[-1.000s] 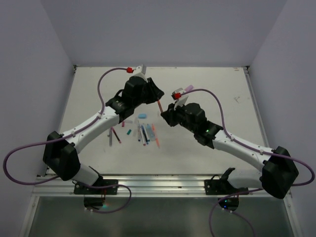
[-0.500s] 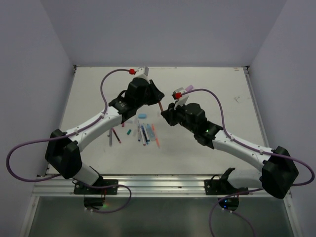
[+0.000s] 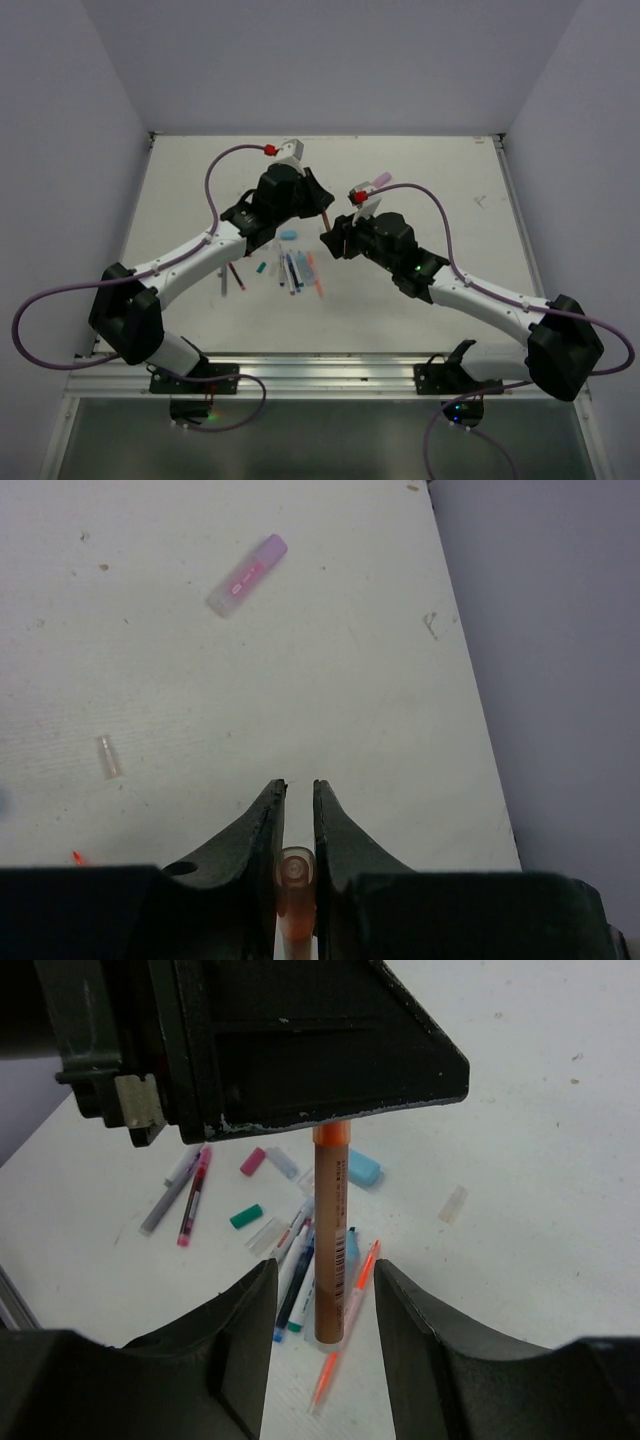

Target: Open the pen caps

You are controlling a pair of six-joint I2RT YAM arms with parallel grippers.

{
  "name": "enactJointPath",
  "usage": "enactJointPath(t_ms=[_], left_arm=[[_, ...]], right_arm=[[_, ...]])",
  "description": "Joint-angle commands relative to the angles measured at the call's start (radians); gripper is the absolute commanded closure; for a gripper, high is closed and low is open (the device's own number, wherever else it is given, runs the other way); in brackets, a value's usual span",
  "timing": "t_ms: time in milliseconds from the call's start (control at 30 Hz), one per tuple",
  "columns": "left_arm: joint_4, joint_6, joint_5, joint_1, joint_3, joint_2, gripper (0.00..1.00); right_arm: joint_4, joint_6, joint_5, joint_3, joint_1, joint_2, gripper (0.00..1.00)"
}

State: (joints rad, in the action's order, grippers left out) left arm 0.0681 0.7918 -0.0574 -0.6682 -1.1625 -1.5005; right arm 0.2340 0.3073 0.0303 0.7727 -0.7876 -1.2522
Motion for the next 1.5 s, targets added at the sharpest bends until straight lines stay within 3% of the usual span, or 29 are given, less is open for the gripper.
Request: enactJointPath(t_ms=[0, 167, 300, 567, 733, 1167, 1467], left_arm=[[-0.085, -0.025, 0.027, -0.007, 0.01, 0.048, 1.0], [-0.106, -0.022, 0.042, -0.007, 0.017, 0.071, 1.0], [-0.111, -0.02, 0.051, -0.005, 0.014, 0.074, 1.0], [-0.155, -0.003, 0.073, -0.007, 0.012, 0.092, 1.0], [-0.18, -0.014, 0.062, -0.007, -0.035, 0.103, 1.0], [-0.271, -0.069, -0.131, -0.005, -0.173, 0.158, 1.0], [-0.281, -0.115, -0.157, 0.012, -0.299, 0.118, 1.0]], right_arm=[[0.044, 0.003, -0.02, 0.014, -0.006, -0.018, 0.53], [0.045, -0.007, -0.024, 0.028, -0.006, -0.042, 0.53], [0.056, -0.016, -0.024, 0.033, -0.006, -0.055, 0.6], [0.047, -0.033, -0.069, 0.04, -0.006, -0.075, 1.0], [0.013, -0.068, -0.064, -0.001, -0.006, -0.044, 1.0], [-0.085, -0.109, -0.092, -0.171, -0.005, 0.043, 1.0], [-0.058, -0.097, -0.116, -0.253, -0.007, 0.039, 1.0]])
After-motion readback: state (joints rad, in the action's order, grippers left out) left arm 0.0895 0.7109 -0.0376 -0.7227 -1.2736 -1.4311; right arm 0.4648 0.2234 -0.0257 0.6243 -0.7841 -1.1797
